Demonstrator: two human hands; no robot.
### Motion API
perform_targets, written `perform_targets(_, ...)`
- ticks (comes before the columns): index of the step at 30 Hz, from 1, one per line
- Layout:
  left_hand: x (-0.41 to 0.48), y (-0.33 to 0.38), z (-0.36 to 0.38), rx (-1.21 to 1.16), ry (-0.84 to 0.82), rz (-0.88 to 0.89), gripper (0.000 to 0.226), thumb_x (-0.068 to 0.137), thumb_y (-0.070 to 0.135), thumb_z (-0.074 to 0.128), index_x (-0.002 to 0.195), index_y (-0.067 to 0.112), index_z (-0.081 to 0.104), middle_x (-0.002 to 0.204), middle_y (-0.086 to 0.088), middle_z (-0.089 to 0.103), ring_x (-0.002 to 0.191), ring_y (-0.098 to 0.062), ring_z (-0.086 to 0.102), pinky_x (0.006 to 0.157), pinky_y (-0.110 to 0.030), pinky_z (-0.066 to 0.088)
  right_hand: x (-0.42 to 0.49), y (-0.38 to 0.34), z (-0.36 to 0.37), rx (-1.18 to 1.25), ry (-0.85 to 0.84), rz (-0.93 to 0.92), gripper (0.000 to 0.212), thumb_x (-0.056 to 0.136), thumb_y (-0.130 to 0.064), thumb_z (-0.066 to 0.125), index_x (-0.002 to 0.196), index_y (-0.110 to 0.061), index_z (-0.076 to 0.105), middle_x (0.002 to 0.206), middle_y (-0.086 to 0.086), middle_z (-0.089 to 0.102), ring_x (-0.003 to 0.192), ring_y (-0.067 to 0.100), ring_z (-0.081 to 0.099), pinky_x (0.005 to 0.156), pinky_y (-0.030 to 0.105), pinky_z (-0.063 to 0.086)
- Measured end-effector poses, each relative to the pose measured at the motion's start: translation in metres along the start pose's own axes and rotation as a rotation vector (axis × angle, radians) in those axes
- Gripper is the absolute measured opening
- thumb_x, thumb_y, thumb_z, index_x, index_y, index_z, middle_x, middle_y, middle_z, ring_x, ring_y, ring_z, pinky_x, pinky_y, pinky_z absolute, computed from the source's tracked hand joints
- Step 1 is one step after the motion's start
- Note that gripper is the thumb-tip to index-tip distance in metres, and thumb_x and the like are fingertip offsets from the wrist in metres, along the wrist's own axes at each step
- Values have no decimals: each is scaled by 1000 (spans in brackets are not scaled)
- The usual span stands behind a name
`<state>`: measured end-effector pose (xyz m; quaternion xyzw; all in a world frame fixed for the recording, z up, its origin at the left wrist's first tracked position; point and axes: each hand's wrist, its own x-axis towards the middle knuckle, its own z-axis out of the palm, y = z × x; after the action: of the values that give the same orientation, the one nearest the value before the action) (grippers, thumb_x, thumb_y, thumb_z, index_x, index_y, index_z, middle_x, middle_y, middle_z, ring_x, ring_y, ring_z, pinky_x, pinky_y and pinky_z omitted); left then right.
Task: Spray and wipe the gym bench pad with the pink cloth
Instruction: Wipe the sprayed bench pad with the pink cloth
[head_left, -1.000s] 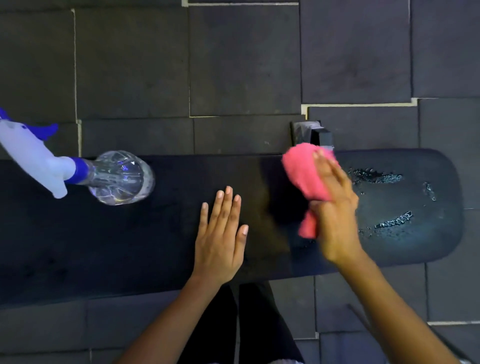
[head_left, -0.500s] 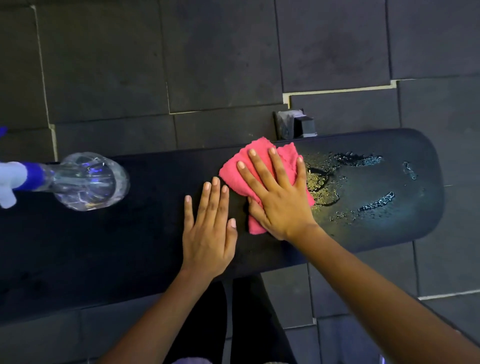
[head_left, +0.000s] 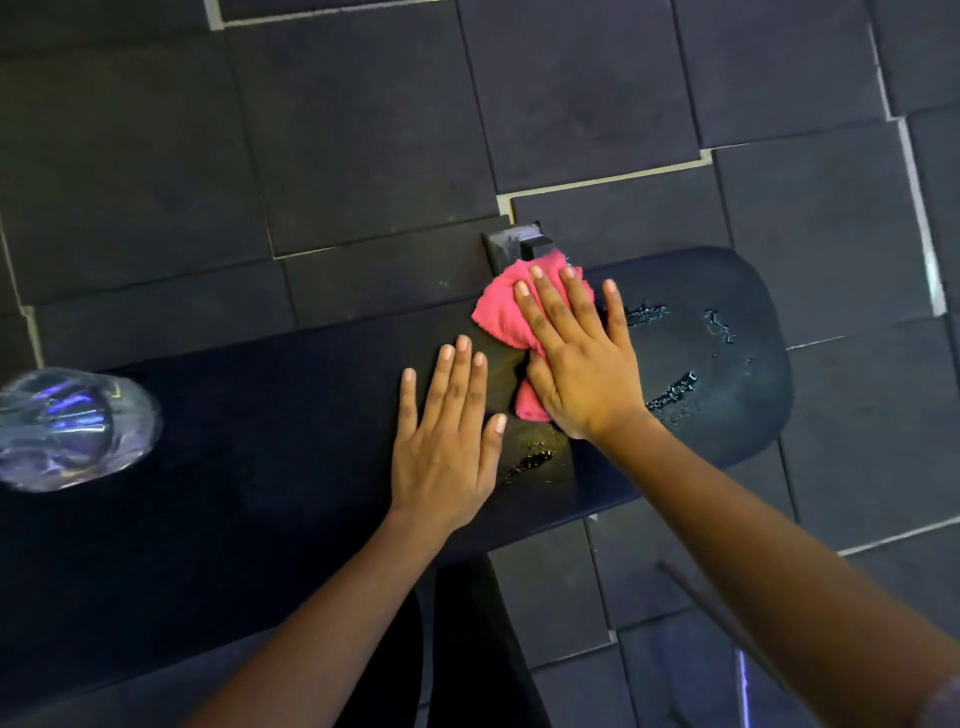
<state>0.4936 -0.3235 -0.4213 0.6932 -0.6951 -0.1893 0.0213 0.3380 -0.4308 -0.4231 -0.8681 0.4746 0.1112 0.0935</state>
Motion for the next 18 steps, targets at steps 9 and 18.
perform_targets(9, 3, 17, 3, 16, -24, 110, 61, 101, 40, 21, 151, 6, 23, 161, -10, 15, 149, -21, 10, 120, -49, 7, -12, 48, -7, -80, 16, 139, 62, 95, -38, 26, 154, -15, 28, 162, 6, 26, 151, 30, 16, 117, 61, -3)
perform_targets(18, 19, 43, 13, -54, -11, 117, 60, 103, 40, 15, 151, 6, 23, 161, -10, 14, 150, -22, 9, 120, -49, 11, -66, 165, -45, 629, 361, 777, 48, 87, -23, 42, 124, -4, 64, 138, 19, 57, 128, 39, 51, 104, 52, 37)
